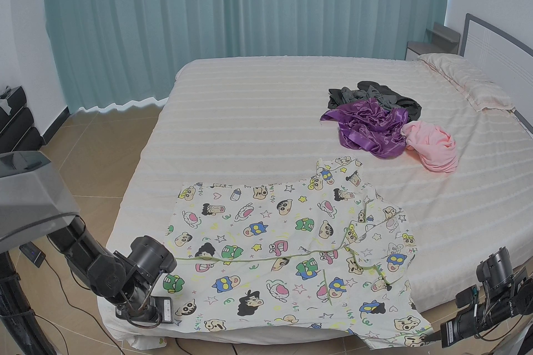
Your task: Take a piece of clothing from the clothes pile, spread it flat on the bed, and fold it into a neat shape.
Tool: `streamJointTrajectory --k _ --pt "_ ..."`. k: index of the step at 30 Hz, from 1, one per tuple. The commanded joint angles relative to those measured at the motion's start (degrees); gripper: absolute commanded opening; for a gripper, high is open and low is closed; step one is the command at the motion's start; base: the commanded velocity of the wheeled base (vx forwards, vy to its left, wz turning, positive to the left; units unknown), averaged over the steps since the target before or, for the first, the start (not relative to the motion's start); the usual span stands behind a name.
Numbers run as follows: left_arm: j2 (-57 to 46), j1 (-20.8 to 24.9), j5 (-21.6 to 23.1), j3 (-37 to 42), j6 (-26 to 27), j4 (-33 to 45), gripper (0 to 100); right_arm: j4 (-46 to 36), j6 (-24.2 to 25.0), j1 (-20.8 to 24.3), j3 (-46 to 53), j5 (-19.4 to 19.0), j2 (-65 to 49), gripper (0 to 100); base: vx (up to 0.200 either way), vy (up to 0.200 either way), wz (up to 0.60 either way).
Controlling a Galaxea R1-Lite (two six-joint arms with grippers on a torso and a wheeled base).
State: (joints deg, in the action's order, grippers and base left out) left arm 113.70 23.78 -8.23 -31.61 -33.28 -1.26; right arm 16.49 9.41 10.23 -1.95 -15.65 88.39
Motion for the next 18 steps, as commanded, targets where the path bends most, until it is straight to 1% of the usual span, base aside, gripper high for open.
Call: streamJointTrajectory --k 1,2,3,6,8,11,18 --pt "-3.22 -0.93 0.05 -4.42 -2.14 1.26 0 0.21 0.17 -1.00 -2.44 -0.17 -2.26 0 0.000 0.000 0.00" --pt "-3.22 -0.93 0.05 -4.42 -2.14 1.26 0 0.21 0.17 -1.00 -2.44 -0.17 -2.26 0 0.000 0.000 0.00" --pt "-3.31 -1.55 0.23 -6.97 -3.37 3.01 0 0.12 0.08 -2.05 -3.85 -0.26 -2.17 0 0.000 0.000 0.00" --pt "-3.14 -2.43 1.72 -10.93 -3.99 6.00 0 0.21 0.08 -3.20 -6.05 -0.96 -1.65 0 0.000 0.000 0.00" --pt "-3.05 -2.51 2.16 -11.72 -4.16 6.53 0 0.21 0.08 -3.37 -6.49 -0.96 -1.47 0 0.000 0.000 0.00" --pt "-2.78 -3.22 2.87 -14.88 -5.92 9.17 0 0.12 0.08 -3.72 -8.16 -1.05 -0.42 0 0.000 0.000 0.00" --pt "-0.15 -5.94 3.22 -20.25 -5.92 13.82 0 0.21 0.08 -5.04 -12.55 -1.05 3.72 0 0.000 0.000 0.00"
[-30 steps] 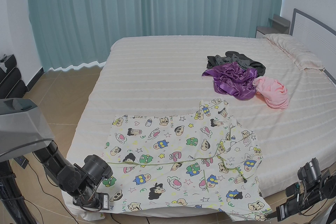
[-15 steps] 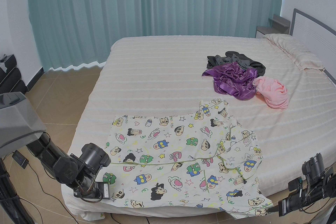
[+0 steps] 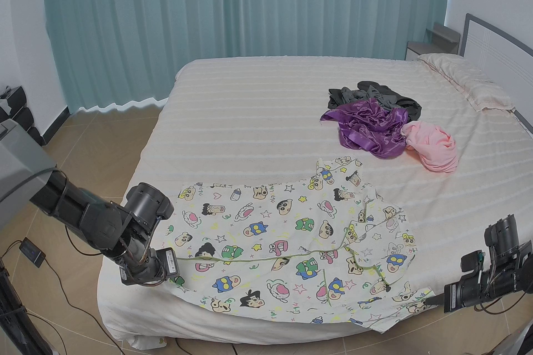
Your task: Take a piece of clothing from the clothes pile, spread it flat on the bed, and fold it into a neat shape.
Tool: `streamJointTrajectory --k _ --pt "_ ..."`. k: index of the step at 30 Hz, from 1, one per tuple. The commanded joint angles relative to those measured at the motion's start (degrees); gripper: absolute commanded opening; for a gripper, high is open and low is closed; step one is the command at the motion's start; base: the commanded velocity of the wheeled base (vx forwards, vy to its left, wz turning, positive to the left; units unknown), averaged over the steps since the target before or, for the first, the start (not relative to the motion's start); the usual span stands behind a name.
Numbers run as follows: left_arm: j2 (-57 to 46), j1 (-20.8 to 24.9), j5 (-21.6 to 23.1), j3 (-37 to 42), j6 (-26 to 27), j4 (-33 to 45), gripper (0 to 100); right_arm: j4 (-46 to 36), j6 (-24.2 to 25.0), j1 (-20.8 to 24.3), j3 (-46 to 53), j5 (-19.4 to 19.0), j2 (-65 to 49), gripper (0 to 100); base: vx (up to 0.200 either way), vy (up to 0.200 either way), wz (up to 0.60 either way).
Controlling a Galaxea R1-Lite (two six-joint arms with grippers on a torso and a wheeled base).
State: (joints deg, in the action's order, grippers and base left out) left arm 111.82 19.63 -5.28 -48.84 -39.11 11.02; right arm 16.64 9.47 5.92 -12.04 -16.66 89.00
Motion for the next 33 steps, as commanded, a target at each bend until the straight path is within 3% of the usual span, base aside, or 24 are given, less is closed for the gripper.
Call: streamJointTrajectory --k 1,7,17,33 --pt "1.91 -2.22 0.97 -3.81 -0.09 2.25 0 0.06 0.02 -1.00 -3.07 -0.03 3.55 0 0.000 0.000 0.00" --pt "3.93 -4.95 5.37 -11.11 -0.09 8.76 0 -0.20 0.99 -3.11 -7.20 -3.64 6.80 0 0.000 0.000 0.00" --pt "10.87 -7.50 5.63 -21.83 -1.23 14.03 0 0.15 1.16 -6.45 -14.94 -4.08 14.97 0 0.000 0.000 0.00" --pt "21.07 -9.08 5.54 -36.86 -4.84 18.95 0 0.41 4.94 -6.10 -25.66 -3.99 21.74 0 0.000 0.000 0.00"
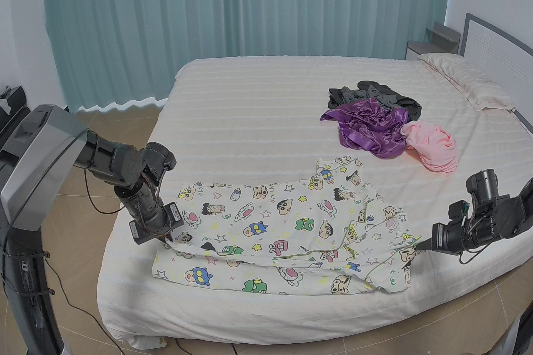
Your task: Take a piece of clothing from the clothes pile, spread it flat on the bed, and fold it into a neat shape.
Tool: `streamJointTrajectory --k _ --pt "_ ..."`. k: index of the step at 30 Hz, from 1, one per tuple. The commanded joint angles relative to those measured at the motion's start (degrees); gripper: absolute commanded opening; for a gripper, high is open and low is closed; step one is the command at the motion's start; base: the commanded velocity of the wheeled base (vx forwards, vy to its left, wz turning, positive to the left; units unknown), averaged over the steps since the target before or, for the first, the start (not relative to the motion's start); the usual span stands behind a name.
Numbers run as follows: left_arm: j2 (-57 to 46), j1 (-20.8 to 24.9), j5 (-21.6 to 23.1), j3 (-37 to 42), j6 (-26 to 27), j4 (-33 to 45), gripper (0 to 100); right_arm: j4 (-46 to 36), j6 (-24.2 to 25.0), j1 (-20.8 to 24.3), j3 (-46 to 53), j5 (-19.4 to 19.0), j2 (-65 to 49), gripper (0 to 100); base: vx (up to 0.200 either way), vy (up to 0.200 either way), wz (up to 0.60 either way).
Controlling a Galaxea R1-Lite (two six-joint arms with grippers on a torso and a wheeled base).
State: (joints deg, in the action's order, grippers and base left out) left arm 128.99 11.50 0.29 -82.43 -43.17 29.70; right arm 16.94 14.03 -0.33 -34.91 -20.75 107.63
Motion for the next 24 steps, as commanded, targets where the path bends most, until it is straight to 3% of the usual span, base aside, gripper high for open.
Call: streamJointTrajectory --k 1,24 --pt "4.25 -1.04 -0.03 -3.70 -1.04 0.36 0 0.11 0.38 0.24 -3.23 0.09 3.55 0 0.000 0.000 0.00" --pt "10.41 -2.18 -0.29 -12.23 -3.77 0.45 0 0.02 0.91 1.47 -12.63 0.80 11.72 0 0.000 0.000 0.00"
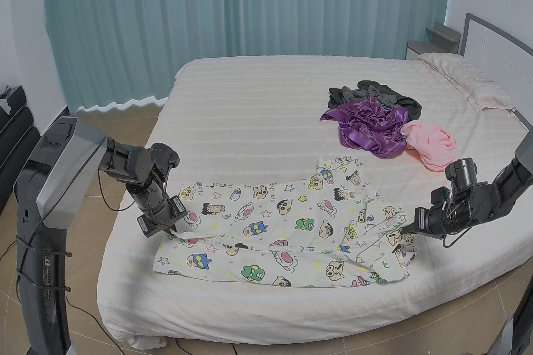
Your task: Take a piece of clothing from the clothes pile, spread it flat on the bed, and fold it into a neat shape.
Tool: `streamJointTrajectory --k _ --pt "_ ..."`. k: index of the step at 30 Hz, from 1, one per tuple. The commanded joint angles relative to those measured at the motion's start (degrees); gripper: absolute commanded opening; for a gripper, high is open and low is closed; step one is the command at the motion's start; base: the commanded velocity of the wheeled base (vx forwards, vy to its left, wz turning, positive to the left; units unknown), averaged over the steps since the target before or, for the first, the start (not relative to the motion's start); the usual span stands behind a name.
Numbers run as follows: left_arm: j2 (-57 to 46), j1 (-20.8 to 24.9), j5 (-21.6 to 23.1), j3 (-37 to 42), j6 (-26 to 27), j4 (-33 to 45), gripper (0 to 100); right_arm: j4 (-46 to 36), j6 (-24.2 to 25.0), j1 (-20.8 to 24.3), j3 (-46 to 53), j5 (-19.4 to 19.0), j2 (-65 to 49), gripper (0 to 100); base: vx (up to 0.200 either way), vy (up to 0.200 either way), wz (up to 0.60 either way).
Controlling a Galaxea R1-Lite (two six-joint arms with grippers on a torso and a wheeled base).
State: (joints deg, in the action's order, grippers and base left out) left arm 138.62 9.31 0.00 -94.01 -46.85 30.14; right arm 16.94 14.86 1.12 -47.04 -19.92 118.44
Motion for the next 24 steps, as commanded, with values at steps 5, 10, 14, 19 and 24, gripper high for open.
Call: streamJointTrajectory --k 5,10,14,19,24 --pt "1.04 -0.09 -0.09 -0.56 -0.70 0.01 100 0.11 4.83 0.64 -1.65 1.29 2.05 100 0.000 0.000 0.00" --pt "-0.19 -2.19 0.53 0.67 -1.32 0.36 100 0.19 7.99 0.20 0.20 1.81 -0.32 100 0.000 0.000 0.00" --pt "-4.32 -3.78 5.71 4.45 -1.14 1.51 100 0.19 14.58 0.99 2.13 2.34 -4.54 100 0.000 0.000 0.00" --pt "-18.30 -9.31 23.99 19.39 -0.88 -0.78 100 3.53 40.07 8.28 6.53 4.27 -13.33 100 0.000 0.000 0.00" --pt "-26.03 -10.98 31.20 35.13 -1.23 -13.88 100 10.39 43.59 13.29 12.15 12.01 -11.22 100 0.000 0.000 0.00"
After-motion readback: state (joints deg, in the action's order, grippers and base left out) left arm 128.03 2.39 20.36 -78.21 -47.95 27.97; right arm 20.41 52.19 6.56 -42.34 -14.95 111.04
